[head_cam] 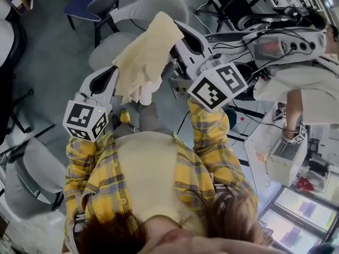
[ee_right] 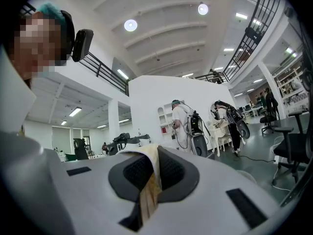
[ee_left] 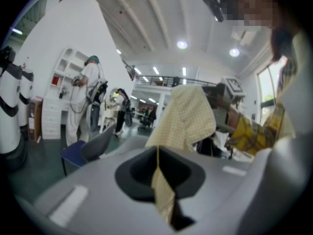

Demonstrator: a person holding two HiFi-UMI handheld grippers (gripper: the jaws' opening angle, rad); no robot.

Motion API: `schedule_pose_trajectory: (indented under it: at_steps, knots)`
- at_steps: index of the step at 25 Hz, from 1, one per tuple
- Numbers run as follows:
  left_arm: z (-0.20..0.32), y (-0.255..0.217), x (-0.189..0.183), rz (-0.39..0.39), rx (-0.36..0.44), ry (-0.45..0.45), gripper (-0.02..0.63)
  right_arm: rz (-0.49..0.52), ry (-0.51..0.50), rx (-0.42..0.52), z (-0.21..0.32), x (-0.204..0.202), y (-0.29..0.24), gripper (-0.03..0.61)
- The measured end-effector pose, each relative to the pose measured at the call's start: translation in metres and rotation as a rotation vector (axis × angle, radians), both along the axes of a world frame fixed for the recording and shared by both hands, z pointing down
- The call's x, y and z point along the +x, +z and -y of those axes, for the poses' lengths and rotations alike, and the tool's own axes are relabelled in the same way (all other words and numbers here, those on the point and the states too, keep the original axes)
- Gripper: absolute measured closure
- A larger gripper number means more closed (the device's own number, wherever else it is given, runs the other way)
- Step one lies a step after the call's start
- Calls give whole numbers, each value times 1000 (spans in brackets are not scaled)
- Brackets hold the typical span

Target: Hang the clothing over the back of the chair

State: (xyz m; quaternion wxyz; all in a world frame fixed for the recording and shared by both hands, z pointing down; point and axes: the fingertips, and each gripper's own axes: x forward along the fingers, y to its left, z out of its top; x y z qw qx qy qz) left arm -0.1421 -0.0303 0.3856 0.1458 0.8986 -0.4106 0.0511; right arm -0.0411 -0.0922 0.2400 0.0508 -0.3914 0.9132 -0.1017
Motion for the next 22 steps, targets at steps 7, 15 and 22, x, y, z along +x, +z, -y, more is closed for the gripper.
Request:
schedule_pose_trajectory:
  at_steps: [7,15,22]
  knots:
    - [43,-7,16,29,20,-25,606,40,6,32,37,35,-15,558]
    - [93,-11,53,25,28,-5,606,54,9,64,73,73,-30,558]
    - [123,-8,72,38,6,-3,606,61,58,50,112,110,-29,558]
